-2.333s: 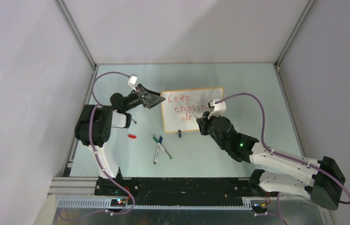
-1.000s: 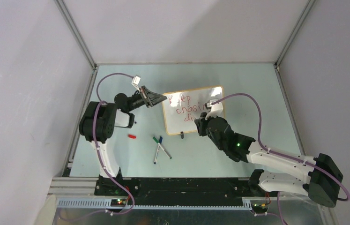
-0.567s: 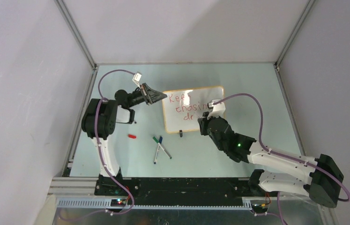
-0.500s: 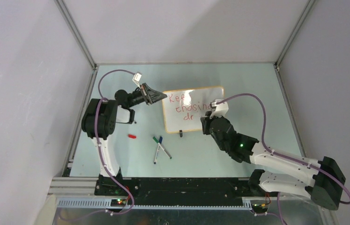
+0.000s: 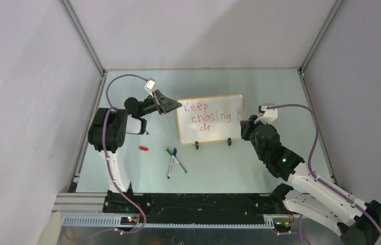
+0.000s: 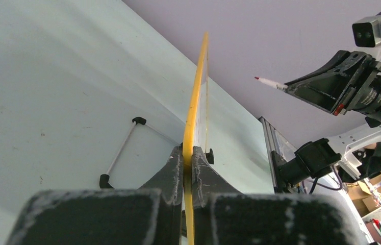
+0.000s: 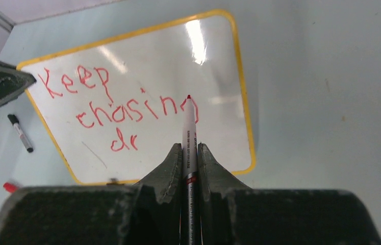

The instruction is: Write a sentence on the whiteboard

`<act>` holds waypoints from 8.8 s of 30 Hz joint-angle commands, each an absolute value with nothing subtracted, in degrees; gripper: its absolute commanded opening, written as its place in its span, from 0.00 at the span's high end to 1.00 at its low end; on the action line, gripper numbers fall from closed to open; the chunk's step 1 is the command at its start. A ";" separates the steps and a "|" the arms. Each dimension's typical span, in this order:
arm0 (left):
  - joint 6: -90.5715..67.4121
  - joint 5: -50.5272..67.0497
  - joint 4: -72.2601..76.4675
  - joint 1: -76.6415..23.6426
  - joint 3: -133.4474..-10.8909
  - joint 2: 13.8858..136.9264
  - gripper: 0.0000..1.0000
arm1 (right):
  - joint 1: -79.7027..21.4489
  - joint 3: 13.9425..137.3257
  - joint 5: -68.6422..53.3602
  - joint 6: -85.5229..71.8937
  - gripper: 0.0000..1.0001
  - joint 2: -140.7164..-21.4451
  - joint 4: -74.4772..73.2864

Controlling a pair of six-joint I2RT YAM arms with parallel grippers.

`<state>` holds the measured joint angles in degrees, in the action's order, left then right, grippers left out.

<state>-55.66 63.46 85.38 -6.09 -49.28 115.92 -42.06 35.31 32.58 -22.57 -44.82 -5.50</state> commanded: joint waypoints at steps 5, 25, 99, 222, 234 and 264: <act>-49.67 66.48 87.98 -6.55 -48.51 112.91 1.00 | -44.31 34.85 25.32 -24.76 1.00 -49.52 -0.90; -50.61 66.69 87.99 -7.31 -49.36 113.52 1.00 | -57.08 37.10 32.48 -22.62 1.00 -58.96 1.75; -49.04 65.60 88.02 -7.51 -47.49 112.07 1.00 | -62.52 37.17 37.66 -20.45 1.00 -61.62 3.51; -48.82 65.65 88.07 -7.52 -47.28 112.00 1.00 | -48.61 45.69 29.92 -22.26 1.00 -74.12 0.95; -48.87 65.66 88.07 -7.51 -47.28 111.97 1.00 | -48.60 46.29 28.04 -22.31 1.00 -75.18 0.28; -48.95 65.69 88.07 -7.50 -47.26 112.06 1.00 | -49.29 46.70 26.67 -24.37 1.00 -76.78 -6.01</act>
<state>-53.34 62.98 85.14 -6.79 -47.99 114.19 -49.04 44.71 25.41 -23.53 -76.07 -4.29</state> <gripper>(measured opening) 0.044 0.152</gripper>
